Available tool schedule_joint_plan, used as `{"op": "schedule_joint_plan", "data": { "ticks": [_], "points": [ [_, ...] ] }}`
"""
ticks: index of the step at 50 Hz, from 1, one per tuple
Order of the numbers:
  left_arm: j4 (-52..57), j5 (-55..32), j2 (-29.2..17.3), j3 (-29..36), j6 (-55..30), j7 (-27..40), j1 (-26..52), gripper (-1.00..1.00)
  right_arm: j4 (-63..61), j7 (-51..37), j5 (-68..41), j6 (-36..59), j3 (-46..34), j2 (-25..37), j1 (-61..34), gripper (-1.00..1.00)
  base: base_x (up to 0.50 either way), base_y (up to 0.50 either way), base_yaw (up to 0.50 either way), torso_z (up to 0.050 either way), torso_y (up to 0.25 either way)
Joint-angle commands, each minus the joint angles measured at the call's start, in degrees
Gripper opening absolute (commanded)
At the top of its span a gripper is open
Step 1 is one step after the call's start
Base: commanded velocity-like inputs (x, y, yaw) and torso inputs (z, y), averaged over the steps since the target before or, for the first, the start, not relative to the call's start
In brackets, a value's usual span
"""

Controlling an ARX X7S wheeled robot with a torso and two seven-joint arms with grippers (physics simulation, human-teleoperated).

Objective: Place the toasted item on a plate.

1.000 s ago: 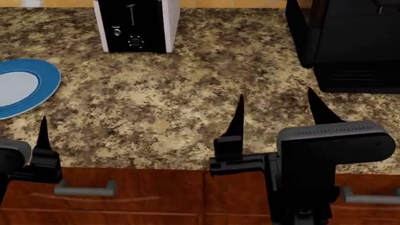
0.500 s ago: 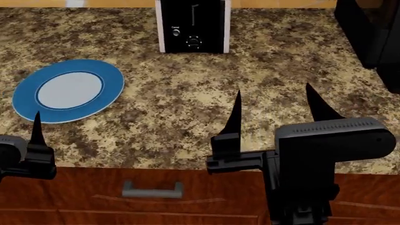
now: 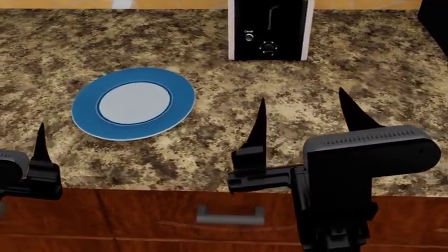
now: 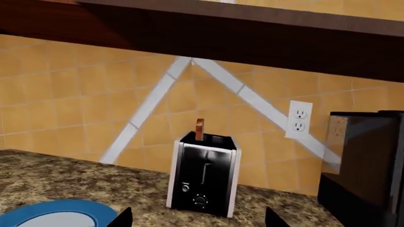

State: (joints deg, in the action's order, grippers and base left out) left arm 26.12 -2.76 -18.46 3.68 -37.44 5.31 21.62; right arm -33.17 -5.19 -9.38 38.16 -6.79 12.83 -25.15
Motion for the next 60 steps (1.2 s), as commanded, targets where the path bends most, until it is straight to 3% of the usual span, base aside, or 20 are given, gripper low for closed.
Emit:
{"op": "schedule_joint_plan", "data": {
  "ticks": [1, 29, 60],
  "points": [
    [1.0, -0.5, -0.2, -0.4, -0.8, 0.1, 0.3, 1.00, -1.4, -0.3, -0.5, 1.2, -0.4, 0.4, -0.8, 1.00, 0.12, 0.25, 0.00, 0.000, 0.000],
    [2.4, -1.0, -1.0, -1.3, -1.1, 0.7, -0.3, 1.00, -2.8, -1.0, -1.2, 2.6, -1.4, 1.1, -2.4, 1.00, 0.17, 0.21, 0.00, 0.000, 0.000],
    [6.3, -1.3, -3.0, -3.0, -3.8, 1.2, -1.1, 1.00, -3.7, -1.8, -2.8, 3.3, -1.4, 1.3, -3.0, 1.00, 0.18, 0.01, 0.00, 0.000, 0.000]
  ]
}}
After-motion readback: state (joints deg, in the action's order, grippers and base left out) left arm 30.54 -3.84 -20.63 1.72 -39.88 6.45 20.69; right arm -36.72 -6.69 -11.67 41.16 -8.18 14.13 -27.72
